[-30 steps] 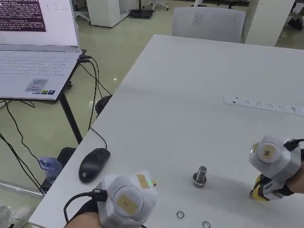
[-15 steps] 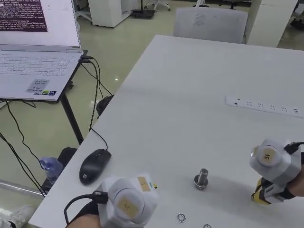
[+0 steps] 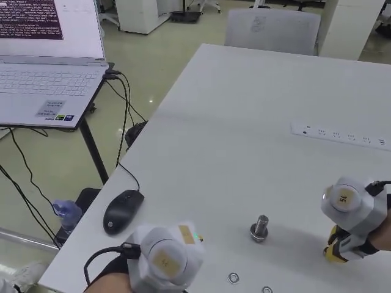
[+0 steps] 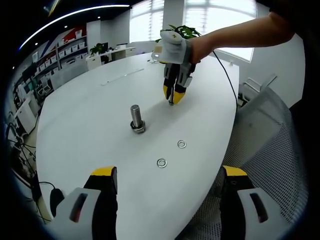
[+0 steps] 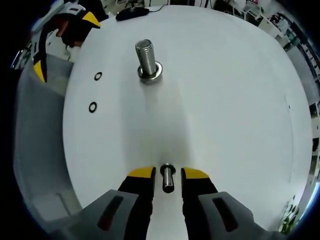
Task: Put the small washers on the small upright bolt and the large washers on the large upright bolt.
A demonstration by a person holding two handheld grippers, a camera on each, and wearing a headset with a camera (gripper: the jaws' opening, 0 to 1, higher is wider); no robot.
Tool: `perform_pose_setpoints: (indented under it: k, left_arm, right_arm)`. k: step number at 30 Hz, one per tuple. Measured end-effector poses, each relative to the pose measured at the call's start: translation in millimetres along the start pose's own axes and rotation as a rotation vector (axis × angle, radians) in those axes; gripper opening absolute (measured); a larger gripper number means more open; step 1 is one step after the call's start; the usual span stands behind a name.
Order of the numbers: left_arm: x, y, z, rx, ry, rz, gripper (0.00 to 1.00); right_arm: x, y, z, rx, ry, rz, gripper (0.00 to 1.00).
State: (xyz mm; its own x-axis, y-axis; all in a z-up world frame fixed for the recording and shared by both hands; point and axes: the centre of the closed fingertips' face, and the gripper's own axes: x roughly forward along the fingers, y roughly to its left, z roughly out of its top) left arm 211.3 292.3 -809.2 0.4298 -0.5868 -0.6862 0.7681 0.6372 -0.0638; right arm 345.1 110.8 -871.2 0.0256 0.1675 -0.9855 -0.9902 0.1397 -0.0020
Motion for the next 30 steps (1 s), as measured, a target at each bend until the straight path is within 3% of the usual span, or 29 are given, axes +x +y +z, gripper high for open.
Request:
perform_pose_setpoints:
  k: [6, 17, 30]
  left_arm:
    - [-2.6, -1.8, 0.7, 0.002, -0.004, 0.005, 0.84]
    - [-6.6, -7.3, 6.0, 0.002, -0.020, 0.010, 0.86]
    - [-12.8, -21.7, 11.3, 0.002, -0.030, 0.015, 0.89]
  right_arm:
    - [-2.8, 1.1, 0.6, 0.002, -0.005, 0.009, 0.24]
    - [-22.8, -1.7, 13.7, 0.004, -0.045, -0.004, 0.26]
    - [-46.8, 24.2, 49.0, -0.035, -0.130, -0.008, 0.28]
